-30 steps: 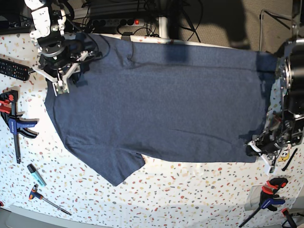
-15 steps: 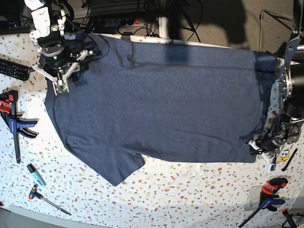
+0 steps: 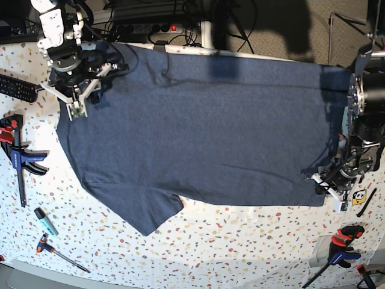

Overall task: Fold the T-shirt properly
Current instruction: 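Release and move the left gripper to the opposite hem corner, grasp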

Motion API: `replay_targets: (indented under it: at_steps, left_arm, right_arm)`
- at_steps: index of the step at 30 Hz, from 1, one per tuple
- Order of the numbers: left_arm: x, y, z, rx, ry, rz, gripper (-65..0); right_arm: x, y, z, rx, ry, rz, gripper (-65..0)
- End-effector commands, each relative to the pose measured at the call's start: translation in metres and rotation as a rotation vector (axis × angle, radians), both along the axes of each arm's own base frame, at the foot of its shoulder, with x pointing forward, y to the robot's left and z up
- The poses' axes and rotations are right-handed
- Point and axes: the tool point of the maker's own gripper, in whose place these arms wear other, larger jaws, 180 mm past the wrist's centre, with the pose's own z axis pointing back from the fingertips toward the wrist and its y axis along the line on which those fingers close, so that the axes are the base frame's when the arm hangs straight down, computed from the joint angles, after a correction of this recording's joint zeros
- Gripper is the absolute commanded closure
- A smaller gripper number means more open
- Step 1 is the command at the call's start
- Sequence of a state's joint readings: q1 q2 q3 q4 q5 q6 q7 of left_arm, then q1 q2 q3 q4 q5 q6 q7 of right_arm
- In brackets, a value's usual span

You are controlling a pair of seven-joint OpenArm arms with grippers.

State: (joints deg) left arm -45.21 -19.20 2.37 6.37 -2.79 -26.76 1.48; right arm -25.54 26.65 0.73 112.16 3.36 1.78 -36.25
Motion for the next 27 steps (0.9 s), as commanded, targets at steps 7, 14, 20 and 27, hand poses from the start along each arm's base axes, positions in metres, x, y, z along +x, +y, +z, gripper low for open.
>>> replay_targets:
  at_steps: [7, 14, 20, 27]
  left_arm:
    - [0.020, 0.031, 0.027, 0.076, -0.115, 0.093, -21.1]
    - [0.022, 0.046, 0.031, 0.130, -0.141, 0.150, -21.1]
    - [0.016, 0.033, 0.021, 0.098, -0.112, 0.112, -21.1]
    - [0.007, 0.003, 0.008, 0.013, -0.065, 0.015, -7.5]
  right_arm:
    - [0.007, -0.002, 0.011, -0.013, -0.039, 0.011, -16.9]
    - [0.007, -0.002, 0.011, -0.013, -0.039, 0.011, -16.9]
    - [0.006, -0.002, 0.010, -0.013, -0.037, 0.011, -16.9]
    - [0.006, -0.002, 0.010, -0.014, -0.035, 0.010, -16.9]
